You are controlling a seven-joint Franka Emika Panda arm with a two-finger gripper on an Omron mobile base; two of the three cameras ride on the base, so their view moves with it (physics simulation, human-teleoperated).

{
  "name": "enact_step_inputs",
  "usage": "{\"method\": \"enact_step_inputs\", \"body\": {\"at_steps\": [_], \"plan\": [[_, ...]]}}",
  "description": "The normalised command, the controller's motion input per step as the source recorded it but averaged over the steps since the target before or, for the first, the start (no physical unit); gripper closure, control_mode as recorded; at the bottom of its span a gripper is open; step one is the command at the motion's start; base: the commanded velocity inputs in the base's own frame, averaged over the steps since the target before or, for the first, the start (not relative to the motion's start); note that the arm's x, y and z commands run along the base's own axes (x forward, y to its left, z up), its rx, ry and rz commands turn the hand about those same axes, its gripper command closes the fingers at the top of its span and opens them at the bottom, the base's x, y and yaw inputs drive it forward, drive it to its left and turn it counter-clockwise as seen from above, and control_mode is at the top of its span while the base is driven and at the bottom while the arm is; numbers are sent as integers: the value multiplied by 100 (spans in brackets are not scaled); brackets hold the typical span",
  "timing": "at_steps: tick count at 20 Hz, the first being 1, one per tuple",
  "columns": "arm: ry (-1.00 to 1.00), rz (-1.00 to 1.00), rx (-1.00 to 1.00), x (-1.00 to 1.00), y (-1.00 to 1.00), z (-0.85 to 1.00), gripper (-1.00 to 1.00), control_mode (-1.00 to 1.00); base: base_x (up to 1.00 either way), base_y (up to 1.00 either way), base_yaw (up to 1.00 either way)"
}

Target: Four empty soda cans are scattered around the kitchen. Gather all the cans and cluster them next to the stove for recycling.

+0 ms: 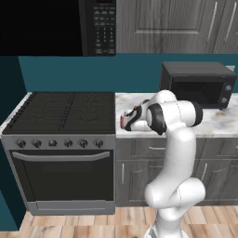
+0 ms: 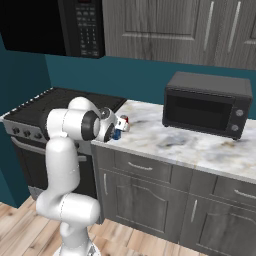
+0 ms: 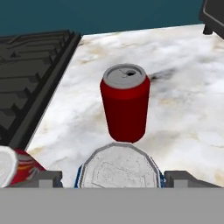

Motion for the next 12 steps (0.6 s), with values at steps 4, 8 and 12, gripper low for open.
{"method": "enact_step_inputs", "body": {"at_steps": [4, 8, 12], "plan": [[-8, 0, 0, 0, -13, -4, -100, -100, 0, 0, 0], [-10, 0, 0, 0, -12, 0, -100, -100, 0, 0, 0], [-11, 0, 0, -3, -3, 1, -100, -100, 0, 0, 0]]}}
